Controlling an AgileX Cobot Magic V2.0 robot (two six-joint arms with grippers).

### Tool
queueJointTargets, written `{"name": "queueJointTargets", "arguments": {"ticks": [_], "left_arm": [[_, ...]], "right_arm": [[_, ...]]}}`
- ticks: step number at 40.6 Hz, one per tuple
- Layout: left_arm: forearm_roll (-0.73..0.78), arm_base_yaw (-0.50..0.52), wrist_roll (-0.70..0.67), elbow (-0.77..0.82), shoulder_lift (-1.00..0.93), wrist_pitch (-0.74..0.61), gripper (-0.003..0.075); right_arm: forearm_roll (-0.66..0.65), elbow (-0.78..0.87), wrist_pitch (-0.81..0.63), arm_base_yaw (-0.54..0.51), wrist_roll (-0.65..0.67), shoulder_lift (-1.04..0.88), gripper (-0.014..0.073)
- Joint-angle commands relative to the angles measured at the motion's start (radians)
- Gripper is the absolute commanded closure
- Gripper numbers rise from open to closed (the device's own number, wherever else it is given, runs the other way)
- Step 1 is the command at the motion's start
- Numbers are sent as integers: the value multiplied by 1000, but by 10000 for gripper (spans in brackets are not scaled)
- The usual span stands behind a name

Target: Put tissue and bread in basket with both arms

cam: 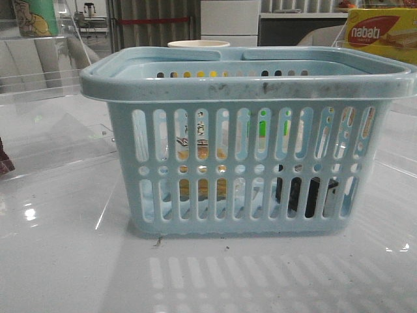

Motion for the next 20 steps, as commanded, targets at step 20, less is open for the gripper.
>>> {"name": "queueJointTargets", "arguments": {"ticks": [20], "left_arm": [[-11, 0, -7, 1, -18, -92, 629]], "right_arm": [[-25, 407, -600, -374, -5, -268, 539]]}}
